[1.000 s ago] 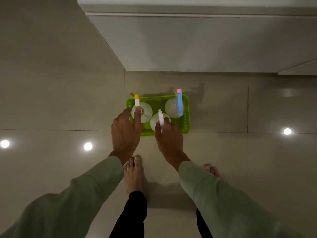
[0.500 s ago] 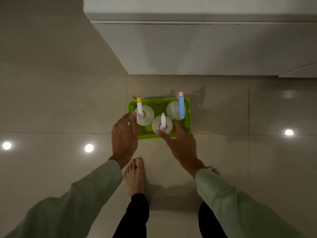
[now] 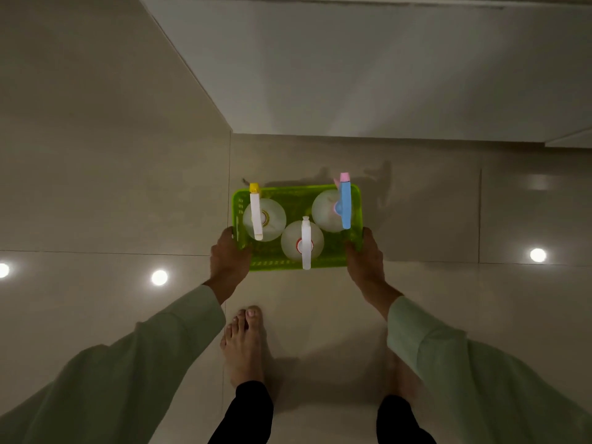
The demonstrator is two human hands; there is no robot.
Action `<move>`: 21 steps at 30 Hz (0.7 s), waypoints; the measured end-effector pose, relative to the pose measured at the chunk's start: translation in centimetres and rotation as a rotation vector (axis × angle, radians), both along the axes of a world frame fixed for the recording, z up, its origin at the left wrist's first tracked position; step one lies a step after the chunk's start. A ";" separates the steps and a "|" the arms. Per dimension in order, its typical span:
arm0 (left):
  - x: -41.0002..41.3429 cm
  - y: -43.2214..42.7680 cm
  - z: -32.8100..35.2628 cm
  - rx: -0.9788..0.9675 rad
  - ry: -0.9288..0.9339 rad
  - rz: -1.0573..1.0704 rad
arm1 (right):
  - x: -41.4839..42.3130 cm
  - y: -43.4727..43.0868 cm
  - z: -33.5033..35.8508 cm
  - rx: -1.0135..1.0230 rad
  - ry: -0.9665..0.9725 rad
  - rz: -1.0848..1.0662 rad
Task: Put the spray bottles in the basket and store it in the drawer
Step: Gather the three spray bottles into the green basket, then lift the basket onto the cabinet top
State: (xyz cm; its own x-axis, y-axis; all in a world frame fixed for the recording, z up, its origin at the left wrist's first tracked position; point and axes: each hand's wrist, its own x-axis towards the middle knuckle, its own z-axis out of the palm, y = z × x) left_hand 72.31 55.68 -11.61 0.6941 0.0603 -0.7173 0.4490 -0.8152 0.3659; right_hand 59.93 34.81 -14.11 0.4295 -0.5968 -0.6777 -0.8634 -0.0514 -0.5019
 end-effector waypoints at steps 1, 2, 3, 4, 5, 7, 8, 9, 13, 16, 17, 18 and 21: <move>0.1 -0.1 -0.2 0.016 -0.036 -0.026 | 0.1 -0.2 -0.3 -0.023 0.006 0.003; 0.1 -0.1 -0.3 0.031 -0.080 -0.055 | 0.2 -0.4 -0.3 -0.055 0.015 0.012; 0.0 -0.1 -0.1 0.042 -0.120 -0.087 | 0.1 -0.6 -0.2 -0.083 0.027 0.021; 0.0 -0.1 0.3 0.043 -0.147 -0.114 | 0.1 -0.8 0.1 -0.100 0.038 0.027; -0.2 -0.1 0.8 0.033 -0.159 -0.131 | -0.1 -0.9 0.6 -0.109 0.042 0.029; -0.6 -0.3 2.7 0.001 -0.186 -0.139 | -0.5 -1.2 2.4 -0.115 0.042 0.028; -0.8 -0.3 4.0 -0.016 -0.216 -0.146 | -0.7 -1.3 3.8 -0.115 0.037 0.024; -1.0 -0.4 5.6 -0.038 -0.243 -0.151 | -0.9 -1.5 5.5 -0.117 0.024 0.023; -1.6 -1.0 13.8 -0.132 -0.260 -0.151 | -2.3 -2.6 13.6 -0.161 -0.082 0.045; -1.9 -1.8 20.6 -0.174 -0.272 -0.148 | -3.2 -4.2 20.2 -0.171 -0.152 0.058; -1.9 -2.2 22.8 -0.188 -0.267 -0.140 | -3.4 -4.8 22.4 -0.176 -0.177 0.059; -1.8 -2.5 25.0 -0.203 -0.260 -0.132 | -3.5 -5.5 24.5 -0.188 -0.204 0.060; -1.1 -3.9 30.8 -0.263 -0.264 -0.114 | -3.0 -7.8 30.4 -0.238 -0.270 0.076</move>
State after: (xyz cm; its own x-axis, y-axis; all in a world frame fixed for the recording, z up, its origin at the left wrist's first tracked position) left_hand 71.22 51.76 19.14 0.8485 -0.1901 -0.4940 0.2232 -0.7177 0.6596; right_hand 56.94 27.02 16.24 0.6232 -0.6837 -0.3798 -0.6908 -0.2534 -0.6772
